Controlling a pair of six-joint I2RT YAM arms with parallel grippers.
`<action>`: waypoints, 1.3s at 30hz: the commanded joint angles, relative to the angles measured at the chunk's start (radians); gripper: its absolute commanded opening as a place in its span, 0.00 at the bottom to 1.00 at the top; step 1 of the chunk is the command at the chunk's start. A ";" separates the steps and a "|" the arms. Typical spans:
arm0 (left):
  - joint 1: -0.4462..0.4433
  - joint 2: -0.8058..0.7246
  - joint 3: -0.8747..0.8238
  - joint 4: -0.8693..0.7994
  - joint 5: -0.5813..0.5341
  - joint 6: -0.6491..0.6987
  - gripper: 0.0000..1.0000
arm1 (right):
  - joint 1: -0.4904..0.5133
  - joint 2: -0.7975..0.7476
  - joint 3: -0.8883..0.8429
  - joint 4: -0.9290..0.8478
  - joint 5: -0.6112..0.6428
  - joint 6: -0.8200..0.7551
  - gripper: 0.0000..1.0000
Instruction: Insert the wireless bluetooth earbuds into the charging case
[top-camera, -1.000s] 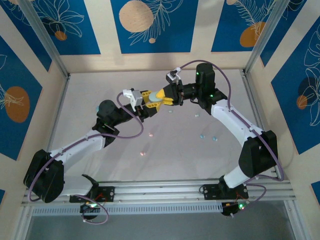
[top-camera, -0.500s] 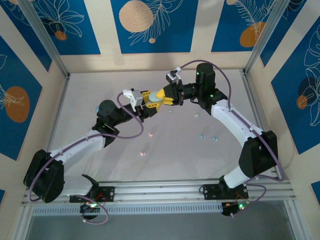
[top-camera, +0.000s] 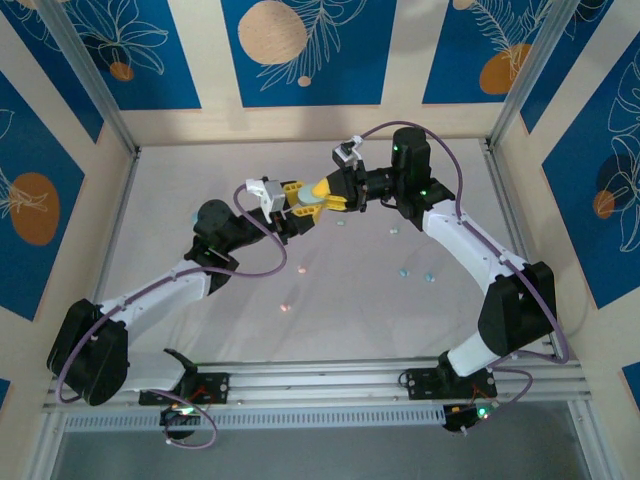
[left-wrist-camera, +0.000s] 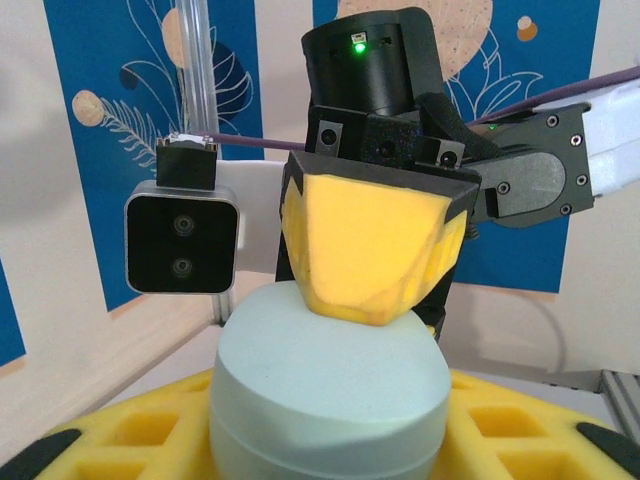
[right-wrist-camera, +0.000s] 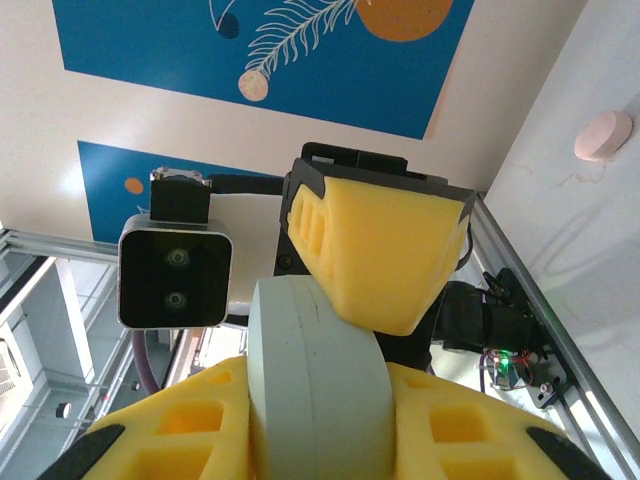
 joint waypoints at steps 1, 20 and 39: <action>-0.005 -0.013 0.028 0.019 0.013 0.003 0.44 | 0.000 -0.025 -0.006 0.003 -0.001 -0.004 0.18; -0.005 -0.011 0.040 -0.026 0.015 0.027 0.42 | -0.001 -0.024 -0.009 0.028 -0.010 0.010 0.19; -0.007 -0.006 0.037 0.011 0.010 0.003 0.35 | -0.002 -0.025 -0.006 -0.028 0.005 -0.027 0.24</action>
